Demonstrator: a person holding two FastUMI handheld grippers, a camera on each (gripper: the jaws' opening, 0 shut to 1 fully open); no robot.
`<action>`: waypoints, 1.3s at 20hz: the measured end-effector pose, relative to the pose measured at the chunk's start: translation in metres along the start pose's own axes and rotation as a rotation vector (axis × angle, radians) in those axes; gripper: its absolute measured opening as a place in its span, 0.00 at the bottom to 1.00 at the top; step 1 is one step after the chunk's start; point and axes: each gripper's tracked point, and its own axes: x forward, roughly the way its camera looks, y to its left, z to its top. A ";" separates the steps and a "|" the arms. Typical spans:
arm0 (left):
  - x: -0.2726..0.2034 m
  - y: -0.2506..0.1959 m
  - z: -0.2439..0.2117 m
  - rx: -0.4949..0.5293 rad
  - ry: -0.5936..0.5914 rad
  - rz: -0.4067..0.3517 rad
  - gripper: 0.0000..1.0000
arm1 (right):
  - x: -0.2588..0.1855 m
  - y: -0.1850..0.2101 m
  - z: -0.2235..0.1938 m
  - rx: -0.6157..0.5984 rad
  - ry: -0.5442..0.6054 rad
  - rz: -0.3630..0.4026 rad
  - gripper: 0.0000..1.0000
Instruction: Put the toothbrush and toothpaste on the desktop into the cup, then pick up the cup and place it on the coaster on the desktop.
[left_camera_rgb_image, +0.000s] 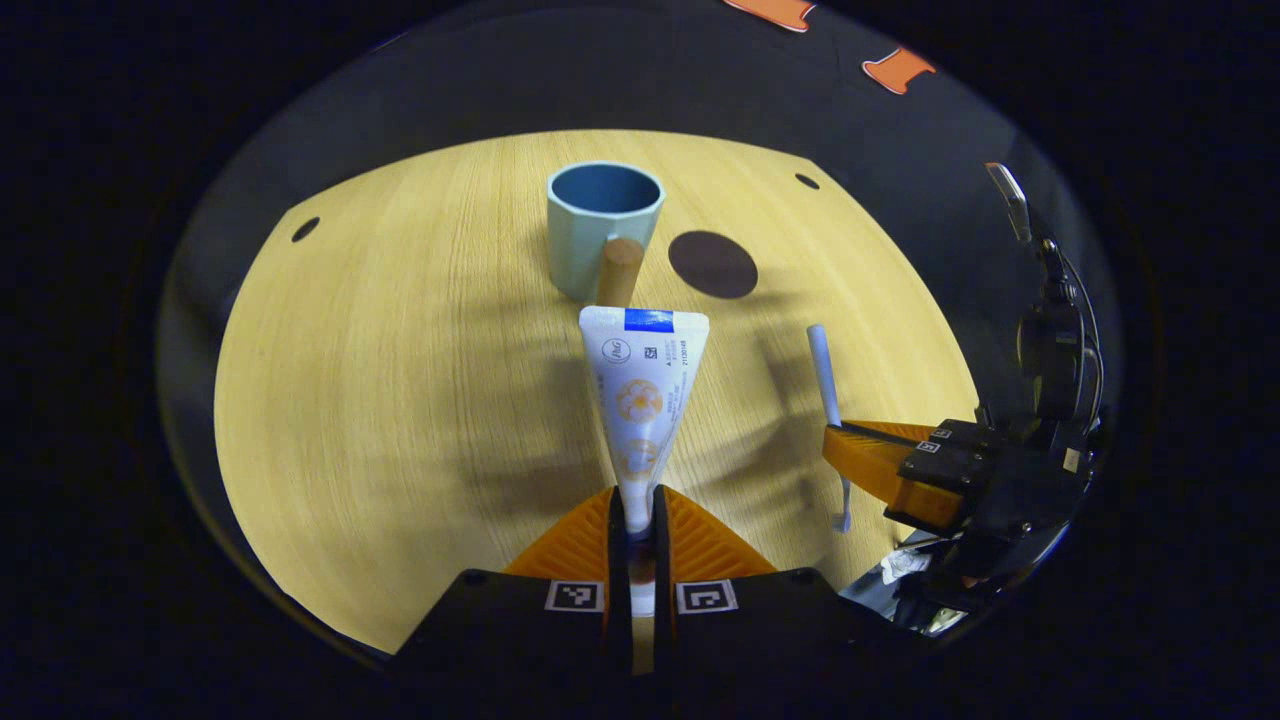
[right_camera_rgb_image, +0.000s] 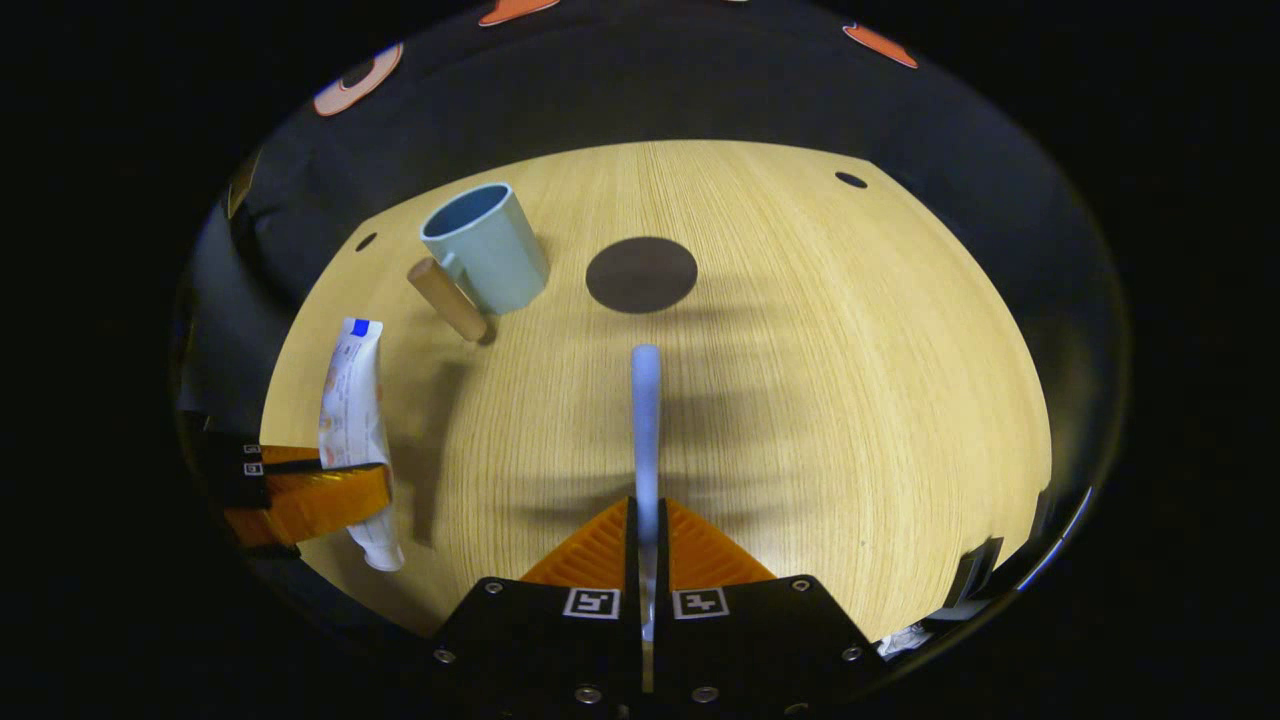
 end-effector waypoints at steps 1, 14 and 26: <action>-0.004 0.000 0.006 0.010 -0.033 0.007 0.13 | -0.005 -0.001 0.007 -0.016 -0.030 0.007 0.05; -0.100 0.000 0.134 0.006 -0.569 0.130 0.13 | -0.076 -0.027 0.095 -0.062 -0.352 0.133 0.05; -0.109 0.026 0.235 0.017 -0.872 0.179 0.12 | -0.098 -0.041 0.139 -0.086 -0.489 0.175 0.05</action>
